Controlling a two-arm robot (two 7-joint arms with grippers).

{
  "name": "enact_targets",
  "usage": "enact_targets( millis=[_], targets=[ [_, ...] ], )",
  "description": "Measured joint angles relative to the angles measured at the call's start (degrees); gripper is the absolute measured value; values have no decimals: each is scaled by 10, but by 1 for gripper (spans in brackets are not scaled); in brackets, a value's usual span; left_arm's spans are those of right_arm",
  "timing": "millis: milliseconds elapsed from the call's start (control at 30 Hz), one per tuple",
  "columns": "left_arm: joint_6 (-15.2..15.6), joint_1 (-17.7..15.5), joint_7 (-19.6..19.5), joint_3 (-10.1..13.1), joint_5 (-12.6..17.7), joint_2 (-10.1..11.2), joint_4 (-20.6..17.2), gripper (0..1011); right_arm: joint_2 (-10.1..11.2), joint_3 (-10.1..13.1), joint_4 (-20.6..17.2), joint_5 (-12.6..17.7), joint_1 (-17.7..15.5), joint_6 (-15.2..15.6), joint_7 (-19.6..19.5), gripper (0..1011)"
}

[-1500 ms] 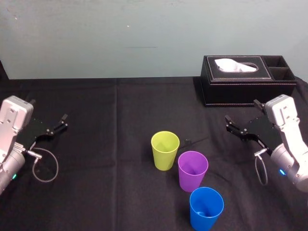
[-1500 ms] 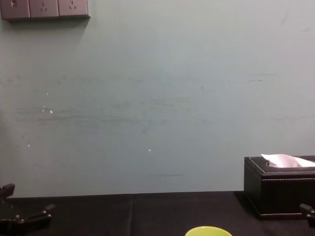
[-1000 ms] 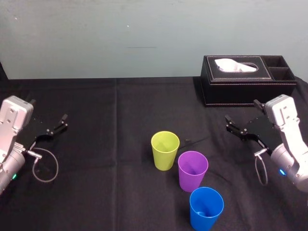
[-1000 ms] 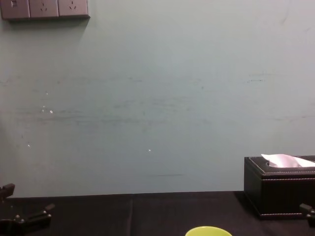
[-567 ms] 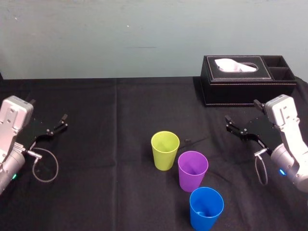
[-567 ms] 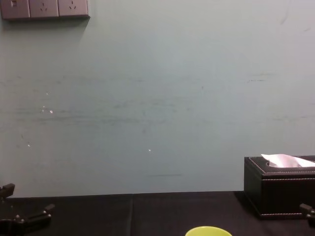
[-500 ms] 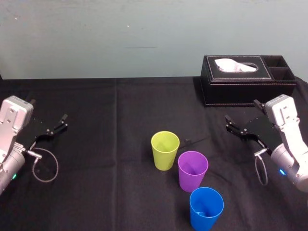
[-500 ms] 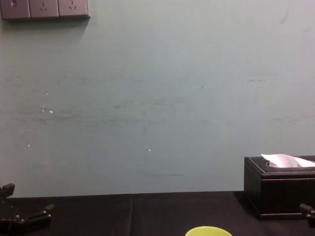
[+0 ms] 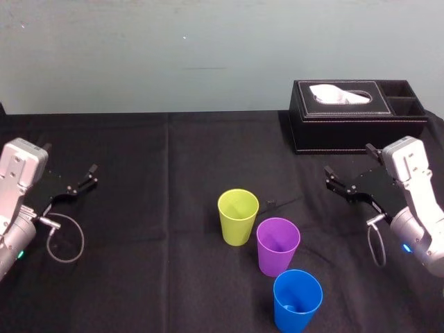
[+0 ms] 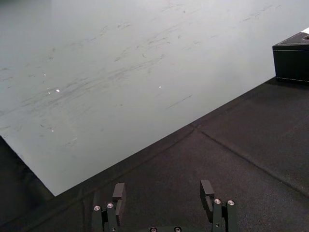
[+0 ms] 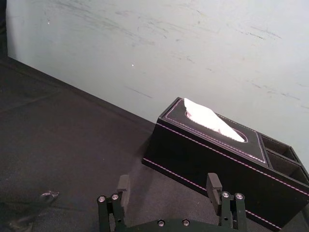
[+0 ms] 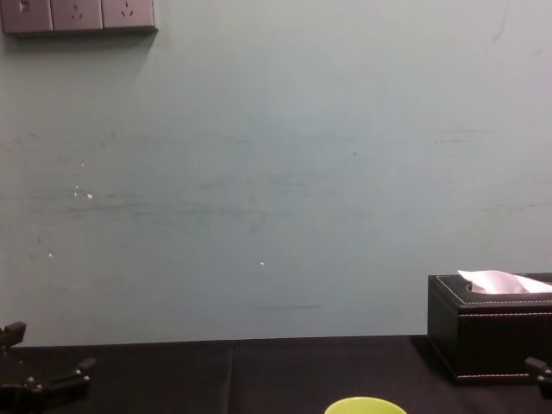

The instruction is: Stack the three plastic cups sequentially using one hand.

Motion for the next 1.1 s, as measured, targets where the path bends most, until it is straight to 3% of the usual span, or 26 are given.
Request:
enact_targets(
  millis=[267, 467, 900, 1100],
  targets=[
    [0, 0, 0, 0, 0, 0, 0, 1010, 0, 8, -5, -4, -8, 11, 3, 1003],
    [0, 0, 0, 0, 0, 0, 0, 1010, 19, 27, -36, 6, -27, 33, 21, 1003],
    [0, 0, 0, 0, 0, 0, 0, 1010, 96, 102, -139, 59, -102, 60, 79, 1003],
    [0, 0, 0, 0, 0, 0, 0, 1010, 149, 142, -175, 94, -147, 70, 134, 1003]
  ],
)
